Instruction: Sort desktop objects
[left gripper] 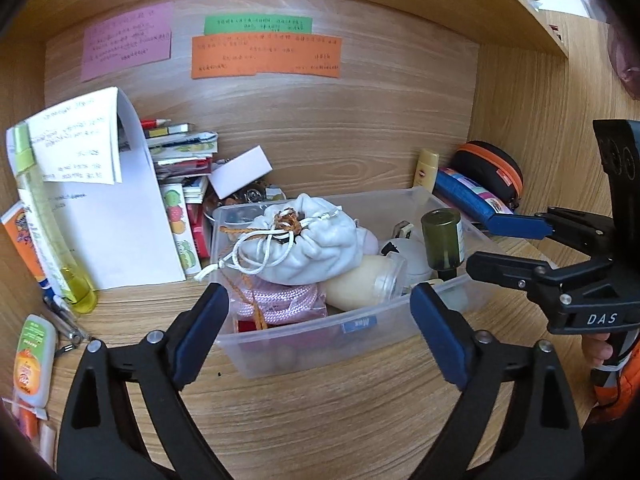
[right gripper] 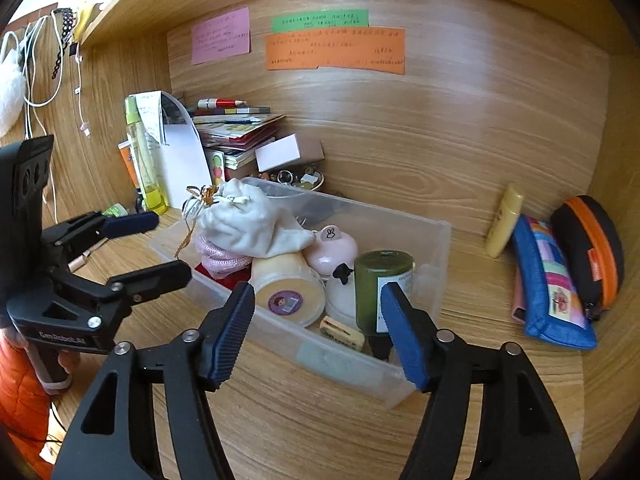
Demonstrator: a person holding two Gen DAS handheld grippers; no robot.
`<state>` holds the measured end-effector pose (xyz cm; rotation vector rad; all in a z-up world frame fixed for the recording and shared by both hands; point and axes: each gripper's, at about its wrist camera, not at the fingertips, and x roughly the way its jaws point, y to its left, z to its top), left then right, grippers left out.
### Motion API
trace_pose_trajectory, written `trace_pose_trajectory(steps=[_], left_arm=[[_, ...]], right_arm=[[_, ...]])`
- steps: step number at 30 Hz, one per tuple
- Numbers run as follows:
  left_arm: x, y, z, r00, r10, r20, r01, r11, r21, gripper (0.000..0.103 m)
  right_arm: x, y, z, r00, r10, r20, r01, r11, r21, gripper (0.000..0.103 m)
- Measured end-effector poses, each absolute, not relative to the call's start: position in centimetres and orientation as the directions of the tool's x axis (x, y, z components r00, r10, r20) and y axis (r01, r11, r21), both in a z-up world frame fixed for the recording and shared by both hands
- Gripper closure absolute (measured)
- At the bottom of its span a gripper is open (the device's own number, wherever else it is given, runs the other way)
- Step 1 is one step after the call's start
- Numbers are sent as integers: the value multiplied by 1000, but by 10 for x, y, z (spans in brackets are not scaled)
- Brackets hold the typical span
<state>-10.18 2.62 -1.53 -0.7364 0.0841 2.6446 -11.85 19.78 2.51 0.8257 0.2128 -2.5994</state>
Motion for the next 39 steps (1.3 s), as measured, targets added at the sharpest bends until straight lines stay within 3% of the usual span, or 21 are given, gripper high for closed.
trace_pose_trajectory(steps=[6, 22, 39], left_arm=[[-84, 22, -10, -800, 348, -488, -377, -925, -43, 5], [-32, 22, 2, -863, 271, -426, -299, -954, 0, 2], [-24, 35, 8, -899, 223, -377, -257, -966, 41, 2]], right_arm=[[-101, 198, 27, -774, -287, -565, 388, -920, -64, 23], [-45, 210, 34, -842, -216, -495, 289, -955, -74, 6], [-34, 223, 29, -852, -205, -481, 249, -968, -28, 1]])
